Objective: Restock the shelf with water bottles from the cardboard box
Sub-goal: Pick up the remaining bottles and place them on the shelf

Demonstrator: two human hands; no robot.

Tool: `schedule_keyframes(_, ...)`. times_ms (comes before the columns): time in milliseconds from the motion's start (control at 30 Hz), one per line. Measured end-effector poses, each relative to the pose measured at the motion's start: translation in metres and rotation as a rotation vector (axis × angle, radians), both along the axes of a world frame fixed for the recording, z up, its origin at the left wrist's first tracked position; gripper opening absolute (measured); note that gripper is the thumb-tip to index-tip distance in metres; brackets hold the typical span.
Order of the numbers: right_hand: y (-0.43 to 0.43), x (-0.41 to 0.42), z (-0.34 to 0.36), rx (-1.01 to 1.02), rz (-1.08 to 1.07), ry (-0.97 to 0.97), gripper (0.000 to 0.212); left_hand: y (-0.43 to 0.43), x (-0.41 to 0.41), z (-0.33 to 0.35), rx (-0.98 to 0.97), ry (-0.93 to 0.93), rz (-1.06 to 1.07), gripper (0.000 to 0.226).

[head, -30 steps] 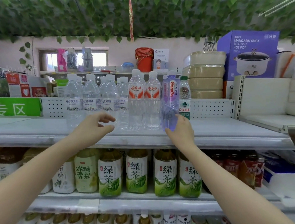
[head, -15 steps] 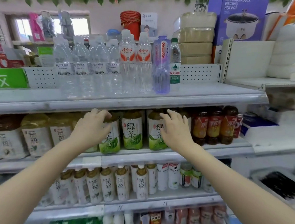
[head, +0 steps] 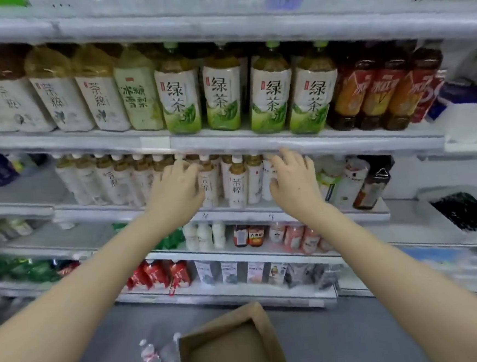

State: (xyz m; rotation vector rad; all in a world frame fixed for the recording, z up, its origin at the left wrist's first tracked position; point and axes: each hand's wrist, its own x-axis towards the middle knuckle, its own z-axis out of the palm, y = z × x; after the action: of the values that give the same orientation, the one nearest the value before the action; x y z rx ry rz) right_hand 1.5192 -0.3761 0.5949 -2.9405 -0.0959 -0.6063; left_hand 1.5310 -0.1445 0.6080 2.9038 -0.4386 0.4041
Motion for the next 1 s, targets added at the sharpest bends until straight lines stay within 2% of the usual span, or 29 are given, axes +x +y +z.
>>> schedule_keyframes(233, 0.015, -0.055, -0.094, 0.136, -0.007, 0.240, 0.053, 0.005, -0.051, -0.094, 0.091, 0.143, 0.064, 0.045)
schedule_keyframes(500, 0.034, -0.103, -0.187, 0.105, 0.058, 0.430, 0.054, 0.044, -0.123, -0.183, 0.198, 0.320, 0.121, 0.039)
schedule_keyframes(633, 0.049, -0.123, -0.210, 0.105, 0.106, 0.510, 0.054, 0.066, -0.153, -0.203, 0.157, 0.414, 0.212, 0.047)
schedule_keyframes(1000, 0.131, -0.117, -0.234, 0.099, 0.199, 0.536, 0.051, 0.154, -0.162, -0.227, 0.137, 0.472, 0.316, 0.048)
